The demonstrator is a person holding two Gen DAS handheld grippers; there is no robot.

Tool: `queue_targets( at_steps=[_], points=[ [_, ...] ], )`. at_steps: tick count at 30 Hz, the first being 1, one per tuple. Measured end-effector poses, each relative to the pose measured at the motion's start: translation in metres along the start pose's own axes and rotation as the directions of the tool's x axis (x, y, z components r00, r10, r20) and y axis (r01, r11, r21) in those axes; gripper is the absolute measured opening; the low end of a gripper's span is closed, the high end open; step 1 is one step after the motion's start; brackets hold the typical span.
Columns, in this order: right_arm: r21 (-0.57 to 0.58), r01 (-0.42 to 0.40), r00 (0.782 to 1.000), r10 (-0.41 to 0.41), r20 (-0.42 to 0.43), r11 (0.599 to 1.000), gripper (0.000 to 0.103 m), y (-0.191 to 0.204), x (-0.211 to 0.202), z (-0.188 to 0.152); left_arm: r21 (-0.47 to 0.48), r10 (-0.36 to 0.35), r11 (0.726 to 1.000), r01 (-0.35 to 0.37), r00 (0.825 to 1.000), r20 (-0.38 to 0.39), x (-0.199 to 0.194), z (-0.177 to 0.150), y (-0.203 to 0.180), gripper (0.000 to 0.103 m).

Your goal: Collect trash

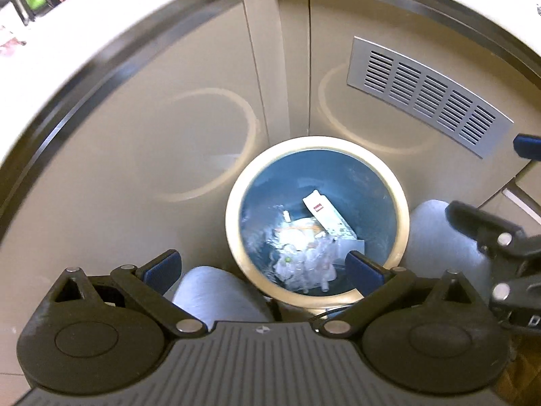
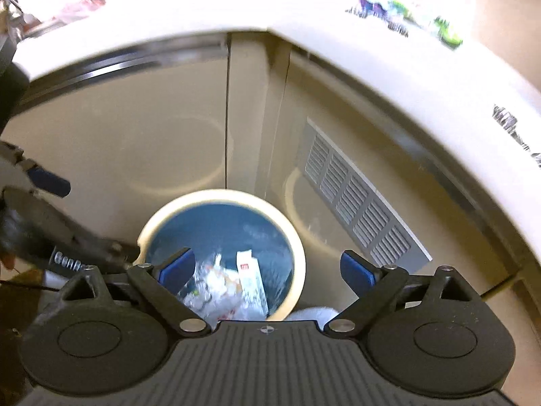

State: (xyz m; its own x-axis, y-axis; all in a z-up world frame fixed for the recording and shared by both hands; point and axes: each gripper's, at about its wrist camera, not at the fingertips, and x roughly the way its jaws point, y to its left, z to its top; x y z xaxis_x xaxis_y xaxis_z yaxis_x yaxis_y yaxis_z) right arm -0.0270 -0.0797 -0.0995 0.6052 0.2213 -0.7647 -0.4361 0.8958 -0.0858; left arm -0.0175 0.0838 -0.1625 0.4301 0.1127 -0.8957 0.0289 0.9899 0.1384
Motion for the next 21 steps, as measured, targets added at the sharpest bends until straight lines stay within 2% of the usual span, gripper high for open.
queue_targets(
  at_steps=[5,12,21],
  points=[
    [-0.016,-0.009,0.999,0.010,0.041,1.000,0.095,0.004,-0.015,-0.006,-0.019,0.045,0.999,-0.044,0.998,0.052,-0.022,-0.002,0.001,0.103],
    [-0.042,-0.008,0.997,0.012,0.082,0.999,0.098,0.014,-0.030,-0.008,0.047,0.084,0.995,-0.090,0.991,0.102,-0.036,-0.003,-0.011,0.103],
    [-0.049,-0.017,0.996,0.022,0.088,0.999,0.100,0.013,-0.031,-0.011,0.042,0.092,0.994,-0.097,0.990,0.103,-0.043,-0.007,-0.012,0.103]
  ],
)
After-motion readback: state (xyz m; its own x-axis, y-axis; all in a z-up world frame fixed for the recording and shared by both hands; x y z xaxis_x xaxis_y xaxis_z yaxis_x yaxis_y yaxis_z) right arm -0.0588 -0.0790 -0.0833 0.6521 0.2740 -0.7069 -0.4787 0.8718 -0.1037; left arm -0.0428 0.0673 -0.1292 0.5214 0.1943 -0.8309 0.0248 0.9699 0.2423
